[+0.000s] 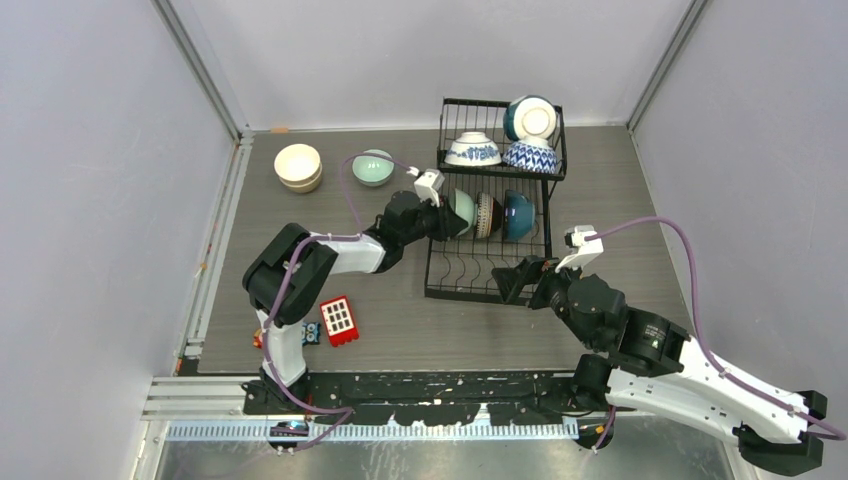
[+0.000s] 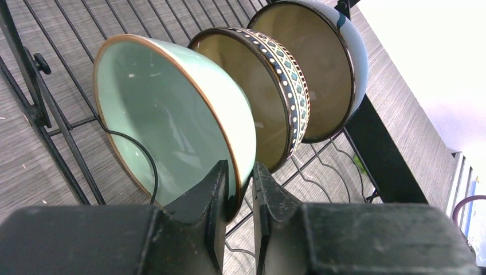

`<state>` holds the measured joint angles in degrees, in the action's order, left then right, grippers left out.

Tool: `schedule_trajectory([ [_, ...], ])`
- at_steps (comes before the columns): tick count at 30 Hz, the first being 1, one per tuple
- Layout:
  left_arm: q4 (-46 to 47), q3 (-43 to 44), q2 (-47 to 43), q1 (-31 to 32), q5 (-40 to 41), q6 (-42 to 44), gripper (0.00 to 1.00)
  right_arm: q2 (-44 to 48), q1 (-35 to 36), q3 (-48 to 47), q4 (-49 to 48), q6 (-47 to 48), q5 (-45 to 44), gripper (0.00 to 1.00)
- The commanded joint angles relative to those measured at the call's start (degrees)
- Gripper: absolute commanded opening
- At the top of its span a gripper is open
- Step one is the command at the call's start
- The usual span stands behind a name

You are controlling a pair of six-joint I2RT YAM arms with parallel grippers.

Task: Unload the bowls from the dish rack
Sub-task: Pick up the bowl from the dish rack.

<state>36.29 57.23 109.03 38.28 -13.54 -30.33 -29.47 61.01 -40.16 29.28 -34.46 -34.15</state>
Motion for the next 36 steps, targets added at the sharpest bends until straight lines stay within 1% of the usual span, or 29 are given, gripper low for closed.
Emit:
schedule_trajectory([
  [1,2.4,2.1,-2.1,0.2,-0.2,0.6,0.17,0.6,0.0,0.0,-0.2,-1.0,-0.5,0.98],
  [6,3.0,2.2,-2.5,0.1,-1.0,0.6,0.04,0.6,0.0,-0.1,-0.4,-0.9,-0.6,0.98],
  [9,3.2,2.2,-3.0,0.2,-1.7,0.5,0.00,0.4,0.1,-0.1,-0.8,-0.7,-0.5,0.98],
  [21,7.0,-0.4,-6.5,-0.2,-3.7,0.3,0.00,-0.9,0.0,0.1,-2.4,-0.1,-0.1,0.98],
  [36,17.6,-4.4,-6.8,-2.8,-7.4,-6.8,0.00,-1.2,0.0,-0.3,-2.2,0.1,-0.4,0.98],
])
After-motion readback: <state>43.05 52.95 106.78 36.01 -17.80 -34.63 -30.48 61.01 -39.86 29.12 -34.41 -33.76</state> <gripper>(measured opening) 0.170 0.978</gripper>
